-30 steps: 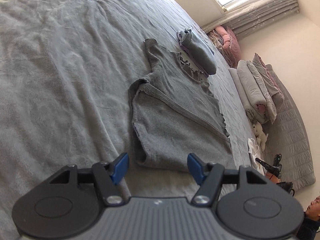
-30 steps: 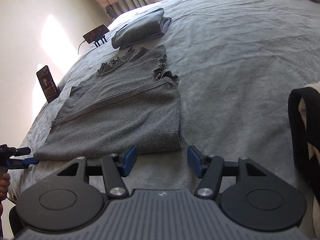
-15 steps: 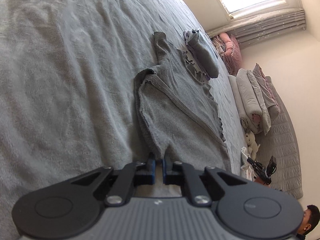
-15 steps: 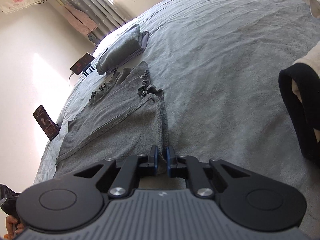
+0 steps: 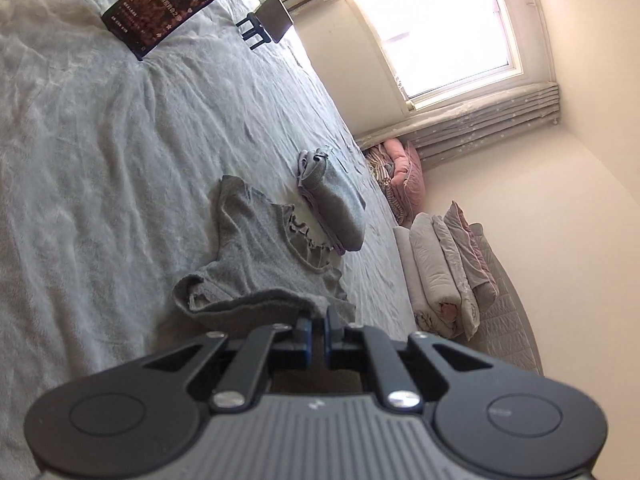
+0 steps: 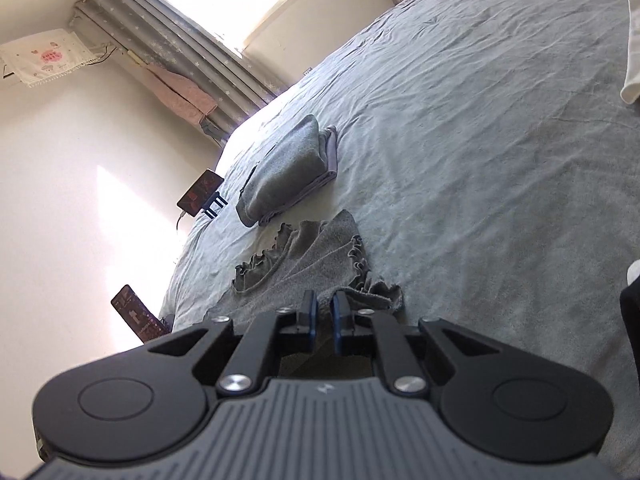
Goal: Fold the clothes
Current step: 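Grasp the sweater side edge with both grippers and fold it across the body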
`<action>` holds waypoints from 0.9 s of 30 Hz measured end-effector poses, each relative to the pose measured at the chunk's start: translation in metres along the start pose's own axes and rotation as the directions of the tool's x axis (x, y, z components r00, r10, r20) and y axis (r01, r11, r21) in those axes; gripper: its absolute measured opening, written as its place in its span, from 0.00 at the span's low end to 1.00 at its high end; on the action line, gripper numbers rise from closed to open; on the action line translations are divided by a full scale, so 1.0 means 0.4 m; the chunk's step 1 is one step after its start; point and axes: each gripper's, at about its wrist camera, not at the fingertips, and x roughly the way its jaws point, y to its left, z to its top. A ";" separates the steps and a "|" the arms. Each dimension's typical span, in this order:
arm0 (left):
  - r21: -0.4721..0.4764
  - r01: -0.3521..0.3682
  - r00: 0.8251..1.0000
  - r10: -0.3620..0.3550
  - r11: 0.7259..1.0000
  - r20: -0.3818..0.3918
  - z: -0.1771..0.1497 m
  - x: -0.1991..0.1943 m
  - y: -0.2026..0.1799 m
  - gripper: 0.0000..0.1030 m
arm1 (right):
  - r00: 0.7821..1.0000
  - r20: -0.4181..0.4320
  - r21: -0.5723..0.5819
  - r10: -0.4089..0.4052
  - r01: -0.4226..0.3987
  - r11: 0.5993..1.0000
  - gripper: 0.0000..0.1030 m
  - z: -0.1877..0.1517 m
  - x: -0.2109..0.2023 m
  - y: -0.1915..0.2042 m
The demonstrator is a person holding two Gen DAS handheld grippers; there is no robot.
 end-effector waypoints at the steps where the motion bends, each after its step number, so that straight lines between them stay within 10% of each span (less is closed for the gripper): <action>1: 0.003 -0.001 1.000 0.001 1.000 0.012 0.012 0.009 -0.005 0.05 | 1.000 0.006 -0.007 -0.005 0.005 1.000 0.10 0.008 0.012 0.004; 24: 0.059 -0.217 0.972 0.210 0.974 0.110 0.179 0.288 0.086 0.06 | 0.989 0.064 -0.132 -0.131 0.138 0.982 0.13 0.082 0.335 -0.022; 27: 0.074 -0.191 0.978 0.183 0.979 0.104 0.185 0.293 0.096 0.23 | 0.994 0.067 -0.119 -0.086 0.093 0.988 0.17 0.086 0.341 -0.039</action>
